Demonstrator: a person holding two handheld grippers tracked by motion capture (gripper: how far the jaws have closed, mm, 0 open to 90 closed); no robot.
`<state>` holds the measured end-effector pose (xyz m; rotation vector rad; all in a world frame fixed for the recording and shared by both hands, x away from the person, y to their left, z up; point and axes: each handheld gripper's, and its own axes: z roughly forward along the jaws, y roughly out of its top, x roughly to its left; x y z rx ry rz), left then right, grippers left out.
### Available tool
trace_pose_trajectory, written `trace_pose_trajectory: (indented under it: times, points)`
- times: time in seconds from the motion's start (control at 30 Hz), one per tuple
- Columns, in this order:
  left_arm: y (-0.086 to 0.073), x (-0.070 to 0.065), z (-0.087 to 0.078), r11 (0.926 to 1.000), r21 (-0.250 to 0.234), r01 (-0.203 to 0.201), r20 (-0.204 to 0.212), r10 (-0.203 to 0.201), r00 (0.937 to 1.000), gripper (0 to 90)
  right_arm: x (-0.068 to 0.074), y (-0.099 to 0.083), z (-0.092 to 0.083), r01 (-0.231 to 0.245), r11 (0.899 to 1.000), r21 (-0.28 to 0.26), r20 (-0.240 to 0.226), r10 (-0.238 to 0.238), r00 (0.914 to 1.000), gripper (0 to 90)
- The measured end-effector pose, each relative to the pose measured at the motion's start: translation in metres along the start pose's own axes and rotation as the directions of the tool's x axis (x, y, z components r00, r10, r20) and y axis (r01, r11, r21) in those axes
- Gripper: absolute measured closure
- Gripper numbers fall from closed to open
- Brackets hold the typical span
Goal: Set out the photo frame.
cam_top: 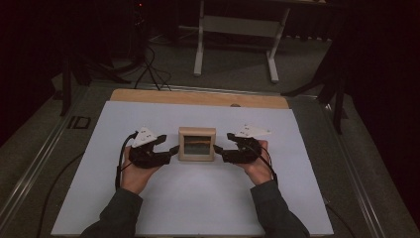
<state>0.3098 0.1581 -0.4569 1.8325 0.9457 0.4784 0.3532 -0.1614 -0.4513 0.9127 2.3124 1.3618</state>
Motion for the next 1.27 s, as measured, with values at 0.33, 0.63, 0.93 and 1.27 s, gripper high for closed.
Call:
trace_pose_trajectory:
  times: [0.33, 0.63, 0.93, 1.27]
  points:
    - [-0.010, 0.000, -0.026, 0.9997, -0.023, -0.007, 0.034, 0.008, 0.9994, 35.8, -0.001, -0.016, -0.027, 0.038, 0.998, -0.048, 0.013, -0.037, 0.9992, 28.6]
    - [-0.027, 0.007, -0.048, 0.9996, -0.020, -0.020, 0.020, 0.020, 0.9996, 35.8, -0.011, -0.038, -0.053, 0.041, 0.996, -0.076, 0.038, -0.039, 0.9985, 28.7]
    - [-0.044, 0.011, -0.068, 0.9989, -0.038, -0.027, -0.002, 0.027, 0.9996, 35.8, -0.017, -0.057, -0.078, 0.060, 0.993, -0.100, 0.062, -0.054, 0.9966, 30.4]
    - [-0.067, 0.013, -0.075, 1.0000, -0.005, -0.007, -0.048, 0.006, 0.9988, 35.8, -0.023, -0.081, -0.102, 0.024, 0.991, -0.135, 0.088, -0.012, 0.9960, 30.8]
